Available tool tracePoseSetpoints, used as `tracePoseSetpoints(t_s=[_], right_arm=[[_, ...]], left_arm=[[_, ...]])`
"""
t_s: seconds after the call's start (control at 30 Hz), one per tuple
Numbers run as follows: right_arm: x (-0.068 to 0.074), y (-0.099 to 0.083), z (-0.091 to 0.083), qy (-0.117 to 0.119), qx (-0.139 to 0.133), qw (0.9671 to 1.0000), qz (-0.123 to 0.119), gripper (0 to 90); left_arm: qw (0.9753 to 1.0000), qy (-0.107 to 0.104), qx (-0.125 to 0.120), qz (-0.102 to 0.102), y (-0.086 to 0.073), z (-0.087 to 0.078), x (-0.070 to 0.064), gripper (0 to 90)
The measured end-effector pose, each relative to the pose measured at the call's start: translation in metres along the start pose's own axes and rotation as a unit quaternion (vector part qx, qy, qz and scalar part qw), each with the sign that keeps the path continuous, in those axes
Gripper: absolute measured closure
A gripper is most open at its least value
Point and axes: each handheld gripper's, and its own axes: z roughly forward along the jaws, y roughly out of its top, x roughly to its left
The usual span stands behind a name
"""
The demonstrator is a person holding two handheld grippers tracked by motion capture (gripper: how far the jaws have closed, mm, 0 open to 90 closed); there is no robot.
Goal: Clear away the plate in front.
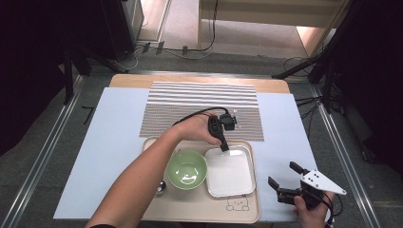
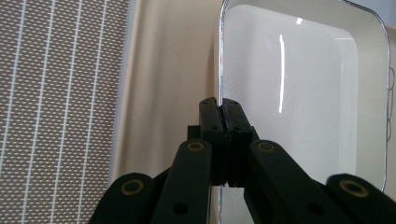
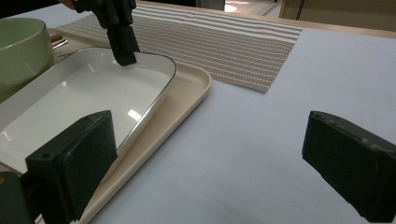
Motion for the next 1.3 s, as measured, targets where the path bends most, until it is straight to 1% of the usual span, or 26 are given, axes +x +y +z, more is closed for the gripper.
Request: tracePoseSetpoints(t_s=[0.1, 0.23, 0.27, 0.43, 0.47, 0.5, 0.53, 0.57, 0.6, 0.67, 0.7, 0.73, 0.77, 0.8, 0.83, 0.87, 0.97, 1.03, 1.07, 1.1, 1.13, 1.2, 1.23, 1.3], right_arm=[[0.0, 0.0, 0.0, 0.0, 0.001, 1.0, 0.0, 3.1], [0.0, 0.0, 0.0, 0.001, 0.0, 1.0, 0.0, 3.1], [0.0, 0.0, 0.0, 0.0, 0.0, 1.0, 0.0, 3.1], [0.0, 0.0, 0.0, 0.0, 0.001, 1.0, 0.0, 3.1], [0.0, 0.0, 0.0, 0.0, 0.001, 1.0, -0.001, 3.1], [0.0, 0.0, 0.0, 0.0, 0.001, 1.0, -0.001, 3.1], [0.0, 0.0, 0.0, 0.0, 0.001, 1.0, -0.001, 3.1], [0.0, 0.0, 0.0, 0.0, 0.001, 1.0, -0.001, 3.1], [0.0, 0.0, 0.0, 0.001, 0.001, 1.0, -0.001, 3.1], [0.0, 0.0, 0.0, 0.0, 0.001, 1.0, 0.0, 3.1], [-0.001, 0.0, 0.0, -0.001, -0.001, 1.0, -0.001, 3.1], [-0.001, 0.0, 0.0, -0.001, -0.001, 1.0, -0.002, 3.1], [0.0, 0.0, 0.0, -0.001, 0.0, 1.0, -0.001, 3.1], [0.0, 0.0, -0.001, 0.0, 0.001, 1.0, 0.0, 3.1], [0.0, 0.0, 0.0, 0.0, 0.001, 1.0, 0.0, 3.1], [0.0, 0.0, 0.0, 0.0, 0.0, 1.0, -0.001, 3.1], [0.0, 0.0, 0.0, 0.001, 0.0, 1.0, -0.001, 3.1], [0.0, 0.0, 0.0, 0.0, 0.0, 1.0, -0.002, 3.1], [0.0, 0.0, 0.0, 0.0, 0.0, 1.0, -0.002, 3.1], [0.0, 0.0, 0.001, 0.0, 0.0, 1.0, -0.002, 3.1], [0.001, 0.0, 0.001, 0.0, 0.0, 1.0, -0.001, 3.1], [0.001, 0.0, 0.001, 0.0, -0.001, 1.0, -0.004, 3.1], [0.001, 0.0, 0.001, 0.0, 0.0, 1.0, -0.003, 3.1], [0.001, 0.0, 0.002, 0.0, 0.002, 1.0, -0.003, 3.1]], left_arm=[[0.9999, 0.002, 0.012, 0.004, 0.003, 0.002, -0.001, 90.0], [1.0, -0.001, 0.007, 0.006, 0.005, 0.005, -0.002, 90.0], [0.9999, -0.001, 0.009, 0.007, 0.006, 0.006, -0.002, 90.0], [0.9999, -0.003, 0.005, 0.009, 0.007, 0.008, -0.003, 89.9], [0.9998, 0.006, 0.006, 0.016, 0.007, 0.008, -0.004, 89.4], [0.9997, 0.016, -0.001, 0.019, 0.006, 0.007, -0.005, 87.2], [0.9994, 0.028, -0.013, 0.012, 0.007, 0.006, -0.006, 79.1], [0.9993, 0.031, -0.016, 0.012, 0.007, 0.005, -0.006, 68.8], [0.9988, 0.043, -0.02, 0.015, 0.007, 0.002, -0.006, 64.8], [0.998, 0.053, -0.035, 0.006, 0.006, -0.002, -0.006, 58.1], [0.9977, 0.057, -0.036, 0.006, 0.006, -0.004, -0.006, 54.3], [0.9968, 0.064, -0.047, 0.005, 0.004, -0.007, -0.006, 52.8], [0.9964, 0.064, -0.056, -0.003, 0.004, -0.008, -0.007, 51.3], [0.9957, 0.064, -0.066, -0.006, 0.002, -0.011, -0.006, 50.0], [0.9954, 0.066, -0.07, -0.005, 0.001, -0.013, -0.005, 48.9], [0.9944, 0.068, -0.079, -0.011, -0.001, -0.016, -0.005, 48.2], [0.9929, 0.07, -0.094, -0.02, -0.005, -0.019, -0.004, 44.8], [0.9924, 0.065, -0.1, -0.03, -0.008, -0.021, -0.003, 42.7], [0.9917, 0.071, -0.102, -0.033, -0.01, -0.021, -0.003, 40.6], [0.9904, 0.081, -0.107, -0.037, -0.012, -0.022, -0.004, 35.6], [0.9896, 0.083, -0.111, -0.038, -0.013, -0.023, -0.004, 31.1], [0.9863, 0.098, -0.123, -0.049, -0.017, -0.026, -0.004, 24.3], [0.9854, 0.1, -0.127, -0.053, -0.019, -0.027, -0.003, 21.5], [0.9819, 0.109, -0.142, -0.064, -0.024, -0.03, -0.002, 14.7]])
